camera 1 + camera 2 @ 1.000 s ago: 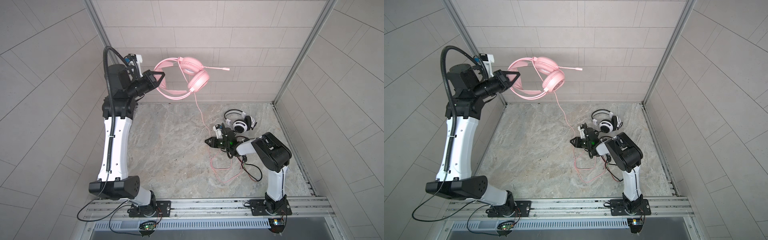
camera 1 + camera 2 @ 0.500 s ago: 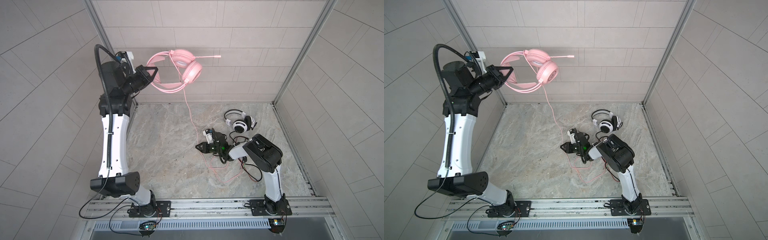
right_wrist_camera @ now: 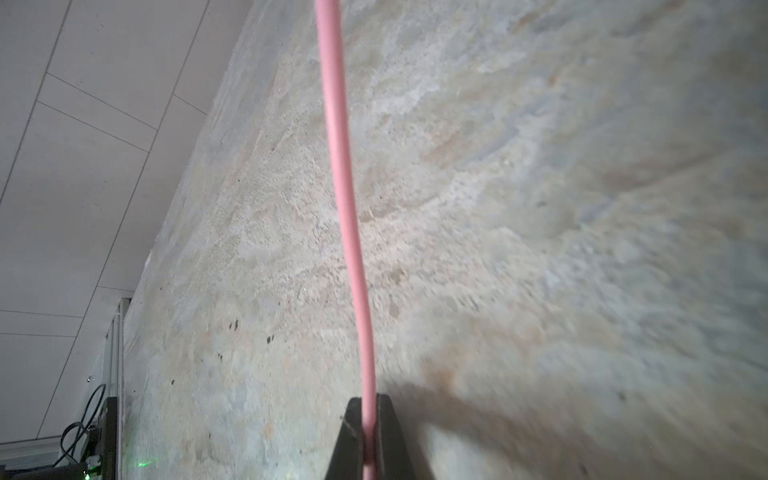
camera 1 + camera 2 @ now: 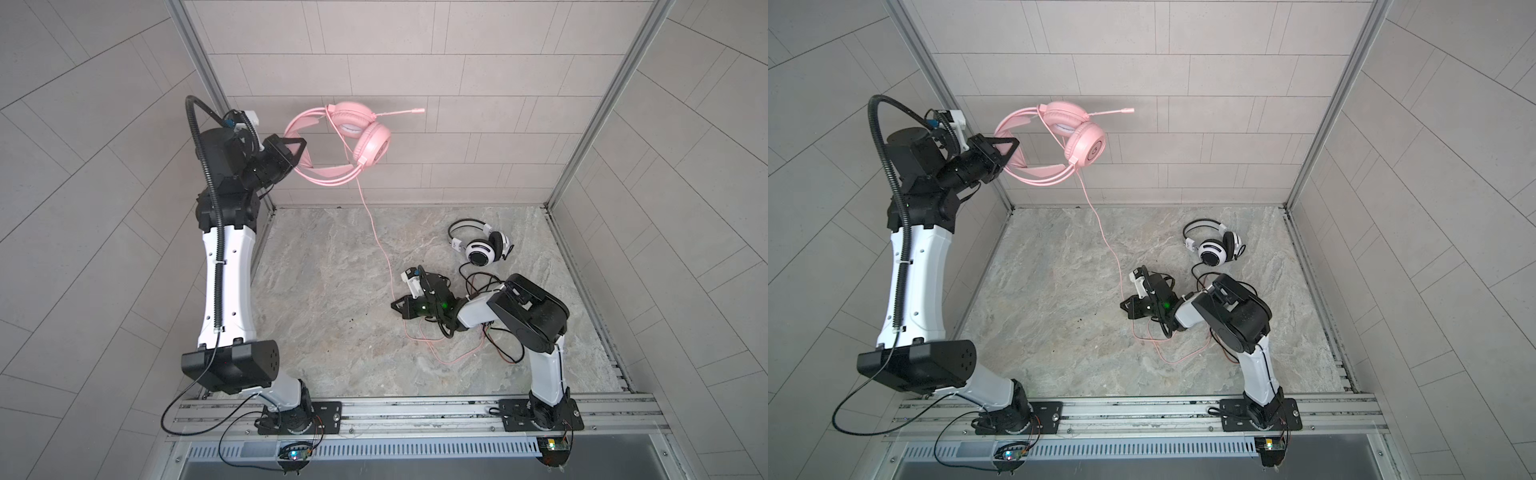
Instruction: Wrap the headphones
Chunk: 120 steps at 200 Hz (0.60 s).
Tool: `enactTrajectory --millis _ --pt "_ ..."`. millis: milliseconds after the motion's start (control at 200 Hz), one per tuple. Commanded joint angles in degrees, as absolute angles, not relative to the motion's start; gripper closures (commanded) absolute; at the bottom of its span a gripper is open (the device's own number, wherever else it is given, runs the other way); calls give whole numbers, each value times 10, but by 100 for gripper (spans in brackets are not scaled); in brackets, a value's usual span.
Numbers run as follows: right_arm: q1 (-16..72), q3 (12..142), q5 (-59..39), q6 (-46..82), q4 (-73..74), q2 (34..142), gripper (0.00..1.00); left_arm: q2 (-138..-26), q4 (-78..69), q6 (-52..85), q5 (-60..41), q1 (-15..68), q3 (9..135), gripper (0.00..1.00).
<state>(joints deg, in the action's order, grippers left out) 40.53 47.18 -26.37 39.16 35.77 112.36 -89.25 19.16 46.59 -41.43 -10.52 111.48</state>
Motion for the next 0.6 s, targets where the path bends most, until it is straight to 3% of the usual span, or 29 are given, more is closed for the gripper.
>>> enactTrajectory --millis 0,280,595 --pt "415 435 -237 368 269 1059 100 -884 134 458 -379 -113 1096 100" --pt "480 442 -133 260 -37 828 100 -907 66 461 -279 -114 1049 100" --pt "501 530 -52 200 -178 666 100 -957 90 390 -207 -99 1027 100"
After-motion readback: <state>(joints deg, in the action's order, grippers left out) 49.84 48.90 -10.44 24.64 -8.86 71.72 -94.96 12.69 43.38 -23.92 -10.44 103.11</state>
